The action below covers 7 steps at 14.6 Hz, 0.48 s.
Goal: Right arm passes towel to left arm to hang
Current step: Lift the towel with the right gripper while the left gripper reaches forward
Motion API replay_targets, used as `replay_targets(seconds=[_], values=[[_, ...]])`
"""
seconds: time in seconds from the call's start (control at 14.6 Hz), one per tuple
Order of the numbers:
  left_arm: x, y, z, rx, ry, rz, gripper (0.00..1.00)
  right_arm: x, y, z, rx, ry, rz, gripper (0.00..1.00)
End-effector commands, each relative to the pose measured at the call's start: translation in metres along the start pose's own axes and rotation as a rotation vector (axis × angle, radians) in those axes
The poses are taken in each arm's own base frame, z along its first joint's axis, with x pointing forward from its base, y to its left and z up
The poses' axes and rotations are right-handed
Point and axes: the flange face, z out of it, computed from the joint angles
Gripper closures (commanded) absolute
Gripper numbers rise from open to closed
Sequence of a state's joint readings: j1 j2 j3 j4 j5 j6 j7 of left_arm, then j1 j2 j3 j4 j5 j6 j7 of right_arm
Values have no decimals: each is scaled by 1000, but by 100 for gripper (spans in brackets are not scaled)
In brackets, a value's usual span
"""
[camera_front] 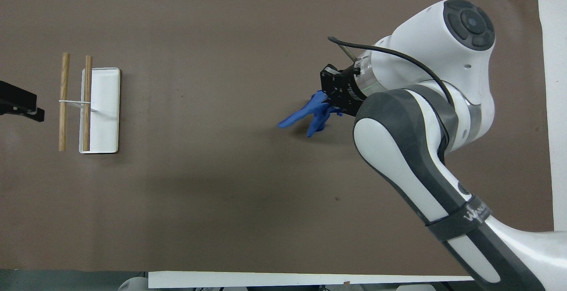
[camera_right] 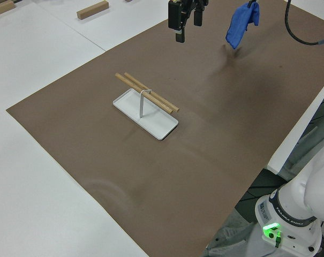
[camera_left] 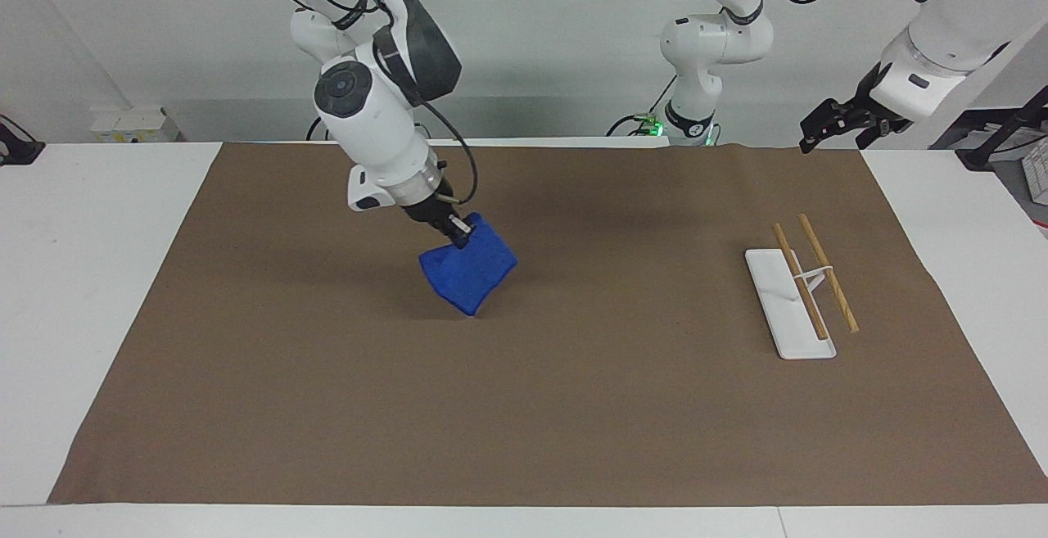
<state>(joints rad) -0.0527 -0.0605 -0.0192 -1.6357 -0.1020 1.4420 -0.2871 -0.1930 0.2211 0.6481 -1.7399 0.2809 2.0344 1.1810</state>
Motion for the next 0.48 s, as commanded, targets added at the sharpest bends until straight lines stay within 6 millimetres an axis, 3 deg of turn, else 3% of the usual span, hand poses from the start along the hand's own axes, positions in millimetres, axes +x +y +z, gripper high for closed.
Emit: replay_targets(seconds=[0.0, 0.14, 0.41], values=[[-18, -1, 51, -138, 33, -366, 0, -23, -26, 2, 123, -115, 175, 100], [-18, 7, 75, -194, 7, -548, 0, -53, -41, 5, 202, -175, 239, 100], [-11, 43, 107, -354, 28, -993, 0, -107, -66, 19, 344, -272, 357, 100]])
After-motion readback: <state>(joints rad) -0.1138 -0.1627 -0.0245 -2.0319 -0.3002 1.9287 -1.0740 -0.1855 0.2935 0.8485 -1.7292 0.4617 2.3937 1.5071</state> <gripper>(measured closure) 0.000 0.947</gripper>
